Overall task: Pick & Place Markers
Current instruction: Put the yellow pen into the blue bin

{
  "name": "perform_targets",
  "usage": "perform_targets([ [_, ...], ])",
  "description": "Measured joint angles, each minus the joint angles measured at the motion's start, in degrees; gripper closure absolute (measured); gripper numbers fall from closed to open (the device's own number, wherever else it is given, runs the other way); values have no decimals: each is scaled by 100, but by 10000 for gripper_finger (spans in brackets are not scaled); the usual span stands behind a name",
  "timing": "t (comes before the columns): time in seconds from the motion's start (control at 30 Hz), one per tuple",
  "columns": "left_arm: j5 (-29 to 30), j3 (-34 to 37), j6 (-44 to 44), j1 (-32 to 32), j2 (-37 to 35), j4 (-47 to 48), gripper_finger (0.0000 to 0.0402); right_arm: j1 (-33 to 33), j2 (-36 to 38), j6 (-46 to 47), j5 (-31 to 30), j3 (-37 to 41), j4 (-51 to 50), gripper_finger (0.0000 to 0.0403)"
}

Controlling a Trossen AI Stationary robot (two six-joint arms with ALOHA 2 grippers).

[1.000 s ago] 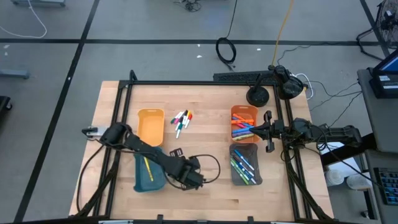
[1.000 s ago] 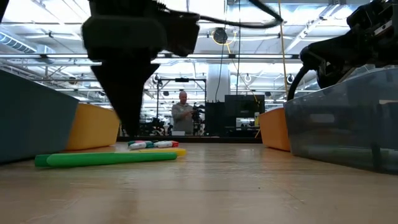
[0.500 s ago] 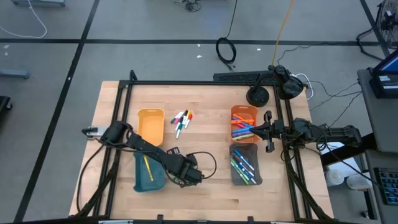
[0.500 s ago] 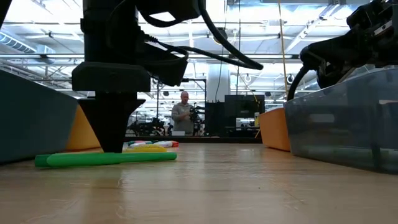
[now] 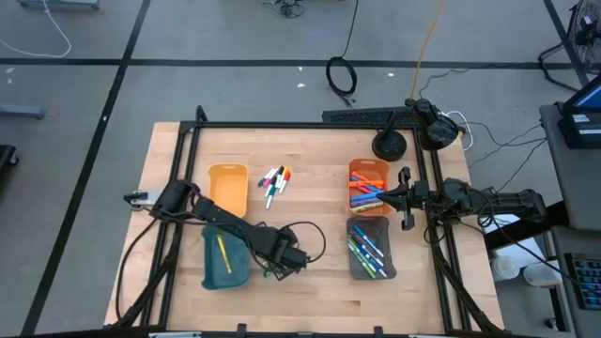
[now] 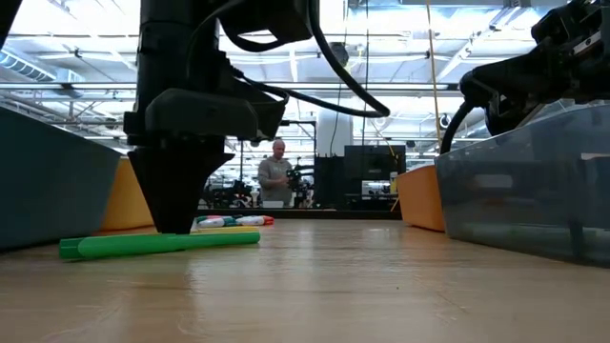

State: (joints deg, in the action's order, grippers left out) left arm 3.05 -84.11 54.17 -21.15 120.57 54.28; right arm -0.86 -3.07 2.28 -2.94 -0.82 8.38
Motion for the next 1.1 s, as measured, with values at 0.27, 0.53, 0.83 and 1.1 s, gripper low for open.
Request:
perform_targets([
  [0.27, -35, 0, -100, -9, 11, -138, 295, 1, 0, 1, 0, 0, 0, 399],
  [0.53, 65, -5, -199, -13, 13, -171, 380, 1, 0, 0, -1, 1, -2, 399],
  [0.83, 229, -1, -582, -24, -45, -167, 360, 0, -1, 0, 0, 2, 0, 399],
  [1.1, 862, -71, -645, -92, -557, -106, 382, 1, -3, 0, 0, 0, 0, 399],
])
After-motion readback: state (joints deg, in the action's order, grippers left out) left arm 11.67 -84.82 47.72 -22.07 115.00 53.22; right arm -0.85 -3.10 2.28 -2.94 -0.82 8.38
